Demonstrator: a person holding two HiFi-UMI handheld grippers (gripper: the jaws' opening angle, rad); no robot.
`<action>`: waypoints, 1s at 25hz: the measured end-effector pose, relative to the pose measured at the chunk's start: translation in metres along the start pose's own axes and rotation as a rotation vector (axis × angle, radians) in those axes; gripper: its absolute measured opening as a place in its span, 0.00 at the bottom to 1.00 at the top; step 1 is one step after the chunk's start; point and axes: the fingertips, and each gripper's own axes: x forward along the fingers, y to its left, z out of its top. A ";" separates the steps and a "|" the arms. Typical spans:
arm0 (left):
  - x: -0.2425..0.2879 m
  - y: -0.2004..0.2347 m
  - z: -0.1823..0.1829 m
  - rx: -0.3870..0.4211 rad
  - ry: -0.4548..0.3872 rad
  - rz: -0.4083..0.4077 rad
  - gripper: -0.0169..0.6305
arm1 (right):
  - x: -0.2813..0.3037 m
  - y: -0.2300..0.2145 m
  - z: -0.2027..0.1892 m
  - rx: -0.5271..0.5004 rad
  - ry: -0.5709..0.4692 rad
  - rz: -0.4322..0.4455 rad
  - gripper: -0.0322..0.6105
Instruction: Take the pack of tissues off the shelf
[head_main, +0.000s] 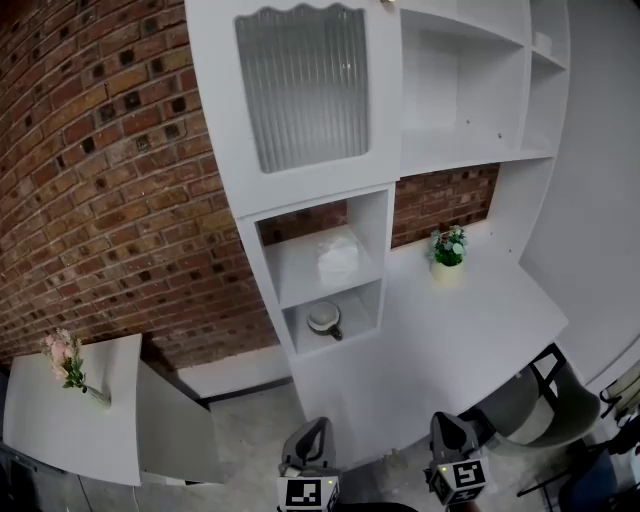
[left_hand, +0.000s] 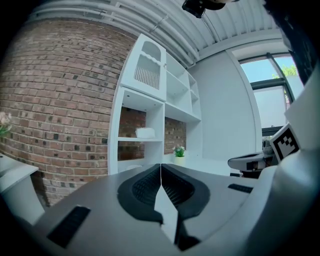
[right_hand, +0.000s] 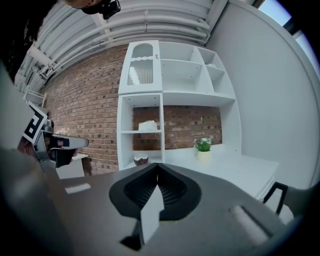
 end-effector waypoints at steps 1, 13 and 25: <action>0.004 0.004 0.001 -0.003 0.000 -0.004 0.05 | 0.004 0.002 0.000 0.001 0.006 0.000 0.05; 0.046 0.049 0.013 -0.024 -0.006 -0.090 0.04 | 0.048 0.024 0.011 -0.003 0.009 -0.085 0.05; 0.072 0.084 0.019 -0.010 -0.007 -0.184 0.05 | 0.087 0.049 0.021 0.024 -0.005 -0.150 0.05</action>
